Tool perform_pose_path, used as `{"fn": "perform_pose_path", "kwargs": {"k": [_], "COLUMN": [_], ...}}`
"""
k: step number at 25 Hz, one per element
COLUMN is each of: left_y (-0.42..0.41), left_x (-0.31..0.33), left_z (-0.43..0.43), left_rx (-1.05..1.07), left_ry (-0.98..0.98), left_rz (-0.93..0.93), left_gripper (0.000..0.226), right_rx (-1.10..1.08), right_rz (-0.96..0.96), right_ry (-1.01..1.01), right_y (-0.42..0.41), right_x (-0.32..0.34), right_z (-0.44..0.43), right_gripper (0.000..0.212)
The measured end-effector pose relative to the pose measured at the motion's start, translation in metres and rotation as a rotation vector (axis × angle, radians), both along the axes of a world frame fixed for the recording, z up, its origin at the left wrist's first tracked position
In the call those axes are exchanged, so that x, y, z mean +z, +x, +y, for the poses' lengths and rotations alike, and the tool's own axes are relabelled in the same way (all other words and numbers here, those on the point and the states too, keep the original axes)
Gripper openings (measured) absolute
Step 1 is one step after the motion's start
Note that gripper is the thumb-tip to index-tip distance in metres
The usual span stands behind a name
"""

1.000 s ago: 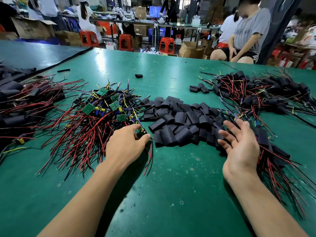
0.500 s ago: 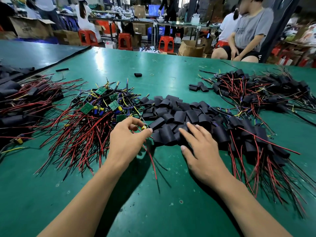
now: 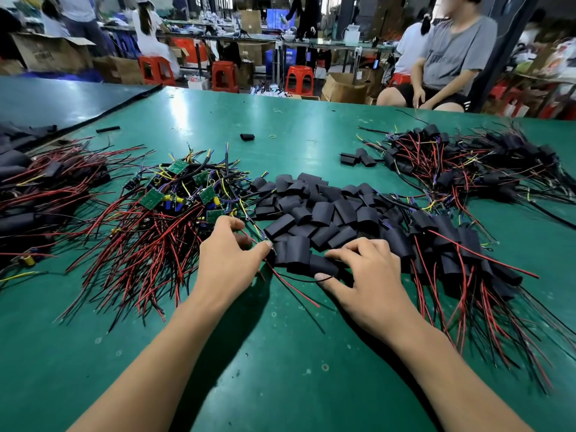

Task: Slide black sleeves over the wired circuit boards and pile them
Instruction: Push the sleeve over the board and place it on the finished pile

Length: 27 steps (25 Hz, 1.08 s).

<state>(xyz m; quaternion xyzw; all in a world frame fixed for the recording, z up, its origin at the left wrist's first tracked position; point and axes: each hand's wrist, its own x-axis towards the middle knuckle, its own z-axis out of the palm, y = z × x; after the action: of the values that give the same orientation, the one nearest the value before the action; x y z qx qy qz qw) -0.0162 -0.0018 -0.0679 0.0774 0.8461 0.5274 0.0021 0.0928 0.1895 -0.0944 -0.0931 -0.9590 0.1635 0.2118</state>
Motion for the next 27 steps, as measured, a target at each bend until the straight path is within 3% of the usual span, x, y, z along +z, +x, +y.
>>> {"fn": "perform_pose_path", "kwargs": {"k": [6,10,14,21,24,27], "left_y": [-0.001,0.004,0.011,0.024,0.031,0.037], "left_x": [0.001,0.01,0.022,0.022,0.021,0.018], "left_z": [0.004,0.009,0.01,0.017,0.022,0.025], "left_rx": [-0.066,-0.126,-0.28,-0.358,-0.457,-0.546], "left_ry": [0.076,0.49,0.8,0.793,0.751,0.705], "left_rz": [-0.04,-0.307,-0.612,-0.91,-0.835,-0.7], "left_gripper": [0.041,0.044,0.038,0.013,0.031,0.035], "right_rx": [-0.009,0.022,0.02,-0.026,-0.018,0.008], "right_rz": [-0.009,-0.061,-0.026,-0.017,-0.042,-0.009], "right_ry": [0.071,0.043,-0.021,-0.076,-0.107,-0.201], "right_y": [0.001,0.001,0.0,-0.002,-0.001,0.001], "right_x": [0.003,0.003,0.003,0.004,0.007,0.012], "right_z": [-0.001,0.002,0.0,-0.002,-0.002,-0.001], "right_gripper": [0.054,0.072,0.057,0.039,0.035,0.031]}}
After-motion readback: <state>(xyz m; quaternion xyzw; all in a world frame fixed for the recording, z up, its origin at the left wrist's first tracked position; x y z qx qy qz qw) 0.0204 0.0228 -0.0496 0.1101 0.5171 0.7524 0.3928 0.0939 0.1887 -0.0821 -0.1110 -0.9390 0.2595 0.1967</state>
